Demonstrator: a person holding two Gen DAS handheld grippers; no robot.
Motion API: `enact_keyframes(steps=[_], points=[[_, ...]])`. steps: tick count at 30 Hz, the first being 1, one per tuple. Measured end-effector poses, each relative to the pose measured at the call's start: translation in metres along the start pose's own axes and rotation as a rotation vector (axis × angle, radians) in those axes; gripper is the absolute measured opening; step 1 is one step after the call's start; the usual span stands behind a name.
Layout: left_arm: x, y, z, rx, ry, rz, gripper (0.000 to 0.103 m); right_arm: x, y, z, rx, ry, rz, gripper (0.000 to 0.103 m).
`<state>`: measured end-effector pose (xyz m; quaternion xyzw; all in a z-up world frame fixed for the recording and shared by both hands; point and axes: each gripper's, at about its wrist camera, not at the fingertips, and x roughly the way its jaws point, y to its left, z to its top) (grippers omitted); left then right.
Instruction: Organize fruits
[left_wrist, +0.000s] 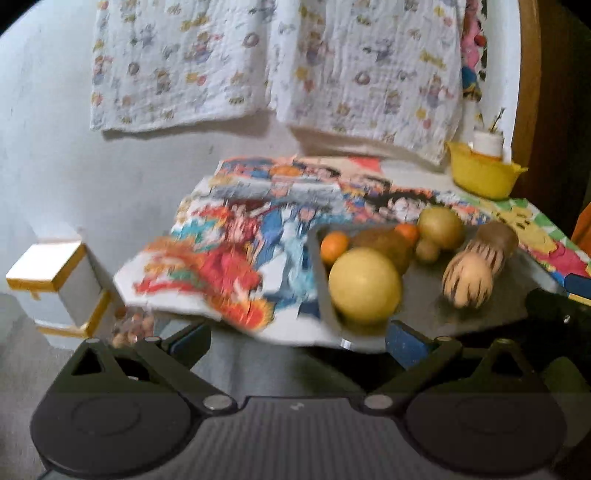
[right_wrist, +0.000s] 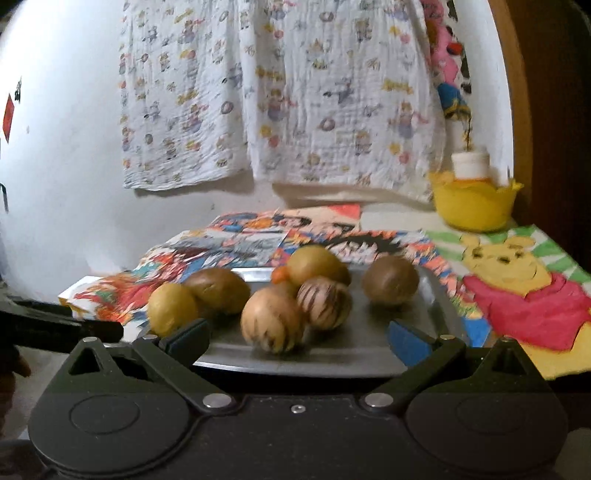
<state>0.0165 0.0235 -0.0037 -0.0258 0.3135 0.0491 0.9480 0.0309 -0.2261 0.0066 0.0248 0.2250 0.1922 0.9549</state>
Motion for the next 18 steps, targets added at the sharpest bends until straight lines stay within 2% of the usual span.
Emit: enact_keyframes(steps=[3,13,18], points=[[-0.002,0.003,-0.005,-0.014,0.021,-0.002,0.103,-0.003,0.002,-0.006,0.013,0.011,0.015,0.102],[-0.005,-0.011,-0.007,0.058,0.016,-0.002,0.103,0.000,-0.004,-0.008,0.030,0.029,0.013,0.102],[-0.007,-0.011,-0.008,0.054,0.010,-0.012,0.103,-0.001,-0.002,-0.006,0.024,0.029,0.013,0.102]])
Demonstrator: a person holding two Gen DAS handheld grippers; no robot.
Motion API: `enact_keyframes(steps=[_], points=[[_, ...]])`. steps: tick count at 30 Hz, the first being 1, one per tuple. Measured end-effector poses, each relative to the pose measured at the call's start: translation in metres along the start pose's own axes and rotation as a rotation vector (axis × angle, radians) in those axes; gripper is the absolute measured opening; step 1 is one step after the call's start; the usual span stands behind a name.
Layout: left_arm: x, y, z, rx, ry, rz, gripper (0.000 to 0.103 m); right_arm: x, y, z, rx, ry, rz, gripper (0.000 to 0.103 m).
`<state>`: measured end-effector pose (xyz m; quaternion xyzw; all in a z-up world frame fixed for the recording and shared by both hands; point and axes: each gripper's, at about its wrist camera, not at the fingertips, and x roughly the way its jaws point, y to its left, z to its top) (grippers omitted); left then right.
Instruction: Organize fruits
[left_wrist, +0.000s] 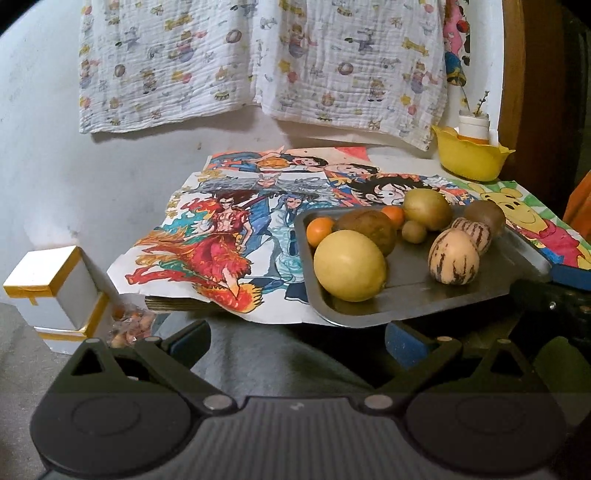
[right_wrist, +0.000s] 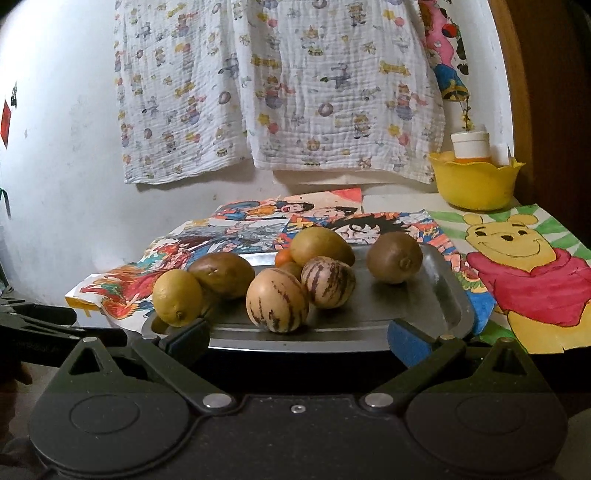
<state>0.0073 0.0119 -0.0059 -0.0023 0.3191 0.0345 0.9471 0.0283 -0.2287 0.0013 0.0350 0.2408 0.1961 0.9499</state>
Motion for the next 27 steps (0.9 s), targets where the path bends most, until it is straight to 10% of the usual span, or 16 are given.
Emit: enact_keyframes(steps=[27], points=[[-0.0002,0.0013,0.0001,0.000,-0.003,0.002,0.103,0.0015,0.0010,0.0004,-0.006,-0.002,0.001,0.102]])
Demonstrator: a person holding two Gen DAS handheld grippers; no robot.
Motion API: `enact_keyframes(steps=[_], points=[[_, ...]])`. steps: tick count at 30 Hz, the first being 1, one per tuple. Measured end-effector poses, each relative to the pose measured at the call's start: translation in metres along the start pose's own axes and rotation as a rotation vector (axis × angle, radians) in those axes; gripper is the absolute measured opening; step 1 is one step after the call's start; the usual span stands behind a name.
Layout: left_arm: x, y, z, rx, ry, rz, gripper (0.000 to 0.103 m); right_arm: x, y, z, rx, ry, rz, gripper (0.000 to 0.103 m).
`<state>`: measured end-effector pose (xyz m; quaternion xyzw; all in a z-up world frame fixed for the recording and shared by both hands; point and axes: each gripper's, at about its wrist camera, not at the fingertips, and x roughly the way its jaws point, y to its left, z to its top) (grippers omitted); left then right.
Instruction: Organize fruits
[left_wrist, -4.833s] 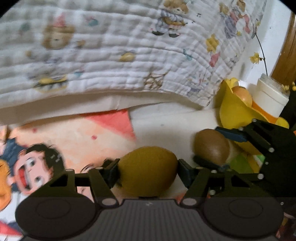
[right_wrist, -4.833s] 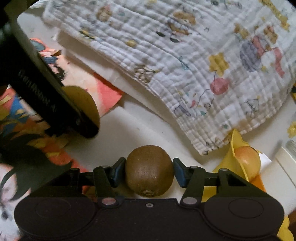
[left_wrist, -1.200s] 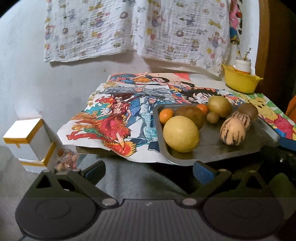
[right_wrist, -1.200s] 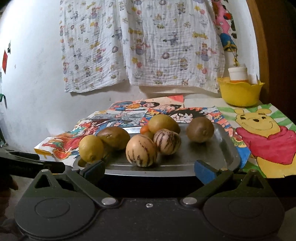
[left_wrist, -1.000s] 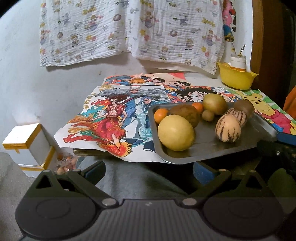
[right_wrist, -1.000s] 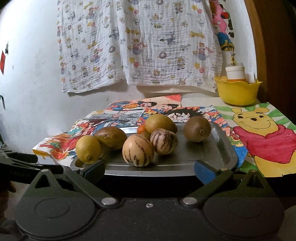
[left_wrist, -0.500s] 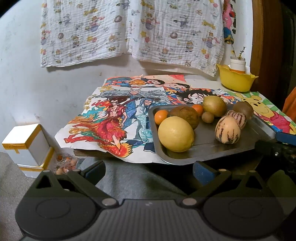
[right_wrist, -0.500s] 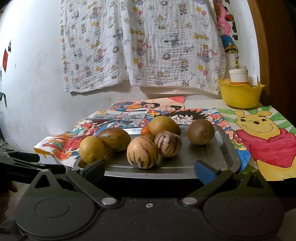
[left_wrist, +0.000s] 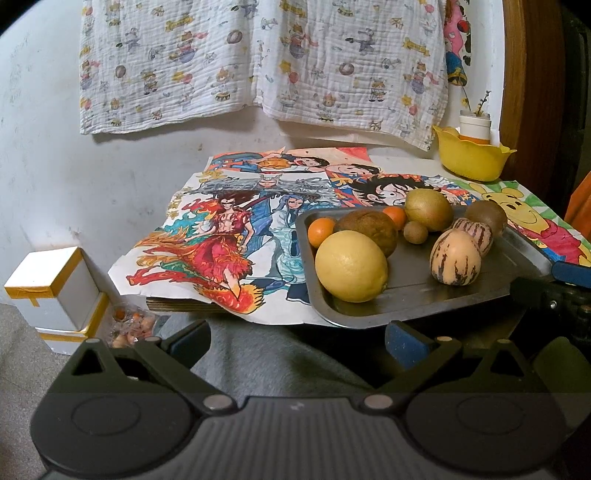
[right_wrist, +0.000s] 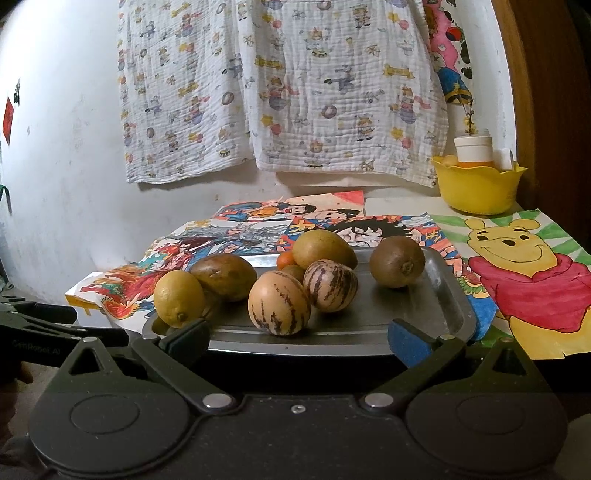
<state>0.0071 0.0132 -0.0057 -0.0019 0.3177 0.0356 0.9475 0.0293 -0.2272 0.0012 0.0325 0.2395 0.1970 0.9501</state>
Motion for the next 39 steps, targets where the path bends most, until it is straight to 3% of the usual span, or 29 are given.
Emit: enact_keyframes(steps=[39], points=[[-0.0047,0.0044,-0.0009,-0.011,-0.010,0.009,0.103,0.0003,0.0051,-0.0003,-0.015,-0.002,0.007,0.102]])
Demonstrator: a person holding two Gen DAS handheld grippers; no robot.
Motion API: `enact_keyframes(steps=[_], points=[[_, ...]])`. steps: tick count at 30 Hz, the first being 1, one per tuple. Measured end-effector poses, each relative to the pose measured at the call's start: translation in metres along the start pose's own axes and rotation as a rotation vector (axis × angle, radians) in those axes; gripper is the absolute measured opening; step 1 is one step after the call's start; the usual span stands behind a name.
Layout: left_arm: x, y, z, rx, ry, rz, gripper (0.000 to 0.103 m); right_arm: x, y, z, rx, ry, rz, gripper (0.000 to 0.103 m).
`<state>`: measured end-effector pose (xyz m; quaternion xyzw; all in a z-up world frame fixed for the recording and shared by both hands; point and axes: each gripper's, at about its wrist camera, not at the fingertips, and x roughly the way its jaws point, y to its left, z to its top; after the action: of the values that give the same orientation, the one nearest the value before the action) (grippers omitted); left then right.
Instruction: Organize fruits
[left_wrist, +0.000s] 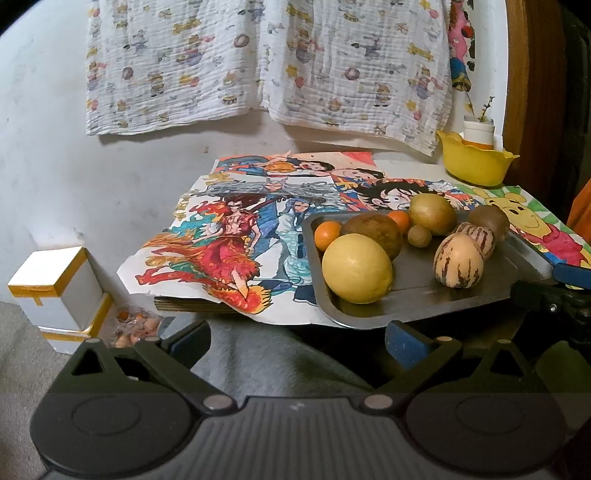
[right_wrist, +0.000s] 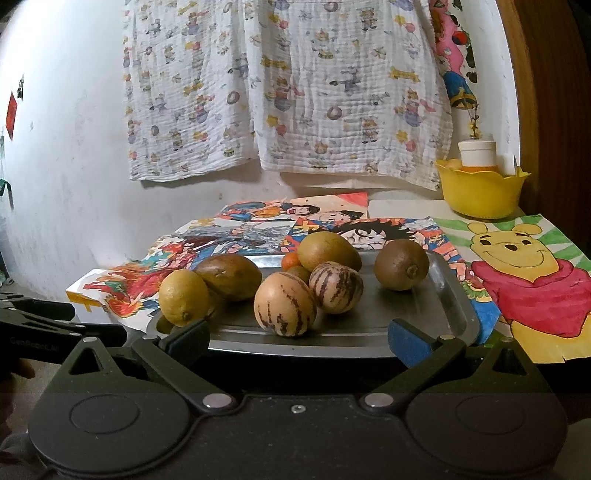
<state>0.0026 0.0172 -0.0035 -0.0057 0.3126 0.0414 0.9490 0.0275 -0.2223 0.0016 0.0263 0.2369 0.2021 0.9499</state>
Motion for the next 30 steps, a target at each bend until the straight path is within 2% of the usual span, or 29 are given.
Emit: enact_keyframes(steps=[30], points=[[0.0007,-0.0010,-0.0020,0.003,0.002,0.010,0.103,0.0000,-0.0066,-0.0008,0.010,0.011,0.002,0.102]])
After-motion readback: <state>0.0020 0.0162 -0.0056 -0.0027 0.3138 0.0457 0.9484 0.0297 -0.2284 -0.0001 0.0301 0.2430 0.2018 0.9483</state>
